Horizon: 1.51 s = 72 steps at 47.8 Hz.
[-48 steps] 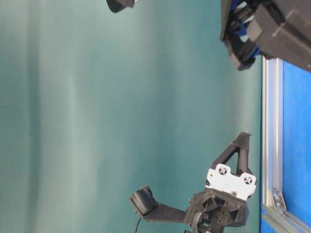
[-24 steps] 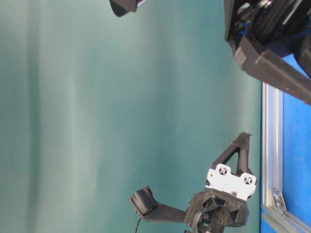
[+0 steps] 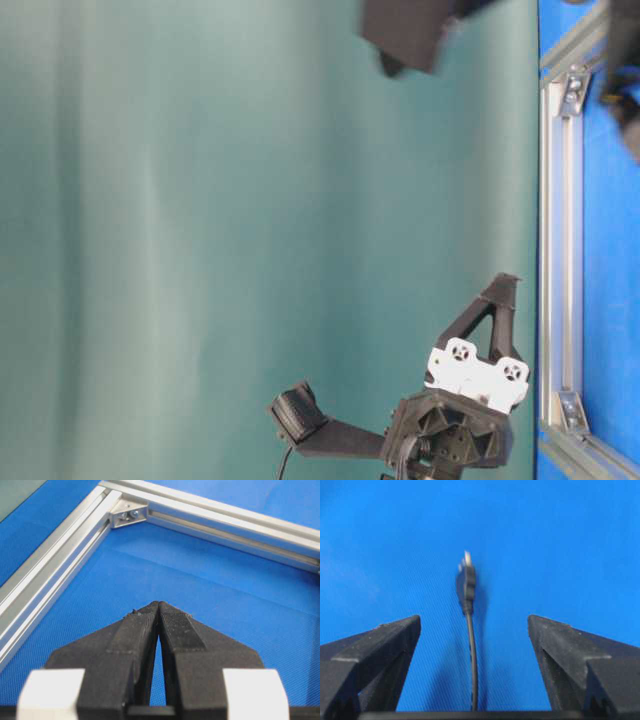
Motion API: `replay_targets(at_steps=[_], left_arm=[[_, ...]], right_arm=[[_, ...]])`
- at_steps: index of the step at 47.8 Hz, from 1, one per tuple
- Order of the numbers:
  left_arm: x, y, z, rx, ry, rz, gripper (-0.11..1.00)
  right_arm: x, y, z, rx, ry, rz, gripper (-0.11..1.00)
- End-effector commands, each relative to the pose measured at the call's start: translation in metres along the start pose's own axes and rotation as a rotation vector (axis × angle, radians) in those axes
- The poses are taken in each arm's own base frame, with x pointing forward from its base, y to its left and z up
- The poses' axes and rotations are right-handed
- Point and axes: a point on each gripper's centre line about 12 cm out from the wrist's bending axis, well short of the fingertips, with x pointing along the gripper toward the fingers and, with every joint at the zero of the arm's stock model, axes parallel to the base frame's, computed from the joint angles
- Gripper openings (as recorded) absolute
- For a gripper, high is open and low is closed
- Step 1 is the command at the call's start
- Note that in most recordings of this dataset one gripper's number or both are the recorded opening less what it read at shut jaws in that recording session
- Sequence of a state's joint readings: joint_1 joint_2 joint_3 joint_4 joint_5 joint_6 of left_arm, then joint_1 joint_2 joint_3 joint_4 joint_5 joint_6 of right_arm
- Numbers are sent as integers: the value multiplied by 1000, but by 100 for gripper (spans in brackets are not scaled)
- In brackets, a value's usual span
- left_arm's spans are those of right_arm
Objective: Insert the wire through the string loop located on the left side.
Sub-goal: 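Close the right gripper on the black USB cable near its plug, then lift the cable plug with the right gripper and move it toward the frame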
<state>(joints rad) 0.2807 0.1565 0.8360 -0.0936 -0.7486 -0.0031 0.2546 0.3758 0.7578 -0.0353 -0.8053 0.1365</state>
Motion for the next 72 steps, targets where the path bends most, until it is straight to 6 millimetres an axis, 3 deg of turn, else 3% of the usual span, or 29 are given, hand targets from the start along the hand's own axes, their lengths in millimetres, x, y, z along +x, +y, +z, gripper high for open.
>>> replay_targets(at_steps=[1,15,22,27,35,39,55,72], left_arm=[[-2,0,14,-2,-41,-2,0],[-3,0,12,-2,-35,-1,0],[-4,0,11,-2,-34,-1,0],[-4,0,11,-1,-32,-3,0],[-4,0,11,0,-32,-1,0],[-4,0,11,-1,-32,-3,0],[-4,0,11,-2,-32,-1,0],[-4,0,11,-2,-32,-1,0]], right_arm=[[7,1,9,9,-39,-1,86],[13,0,4,10,-31,-3,83],[13,0,4,10,-31,-3,74],[13,0,3,6,-28,-2,55],[12,-2,4,6,-29,-8,10],[12,-3,3,7,-26,-10,-1],[12,-3,3,7,-23,-8,-1],[0,2,29,3,-32,-4,-1]])
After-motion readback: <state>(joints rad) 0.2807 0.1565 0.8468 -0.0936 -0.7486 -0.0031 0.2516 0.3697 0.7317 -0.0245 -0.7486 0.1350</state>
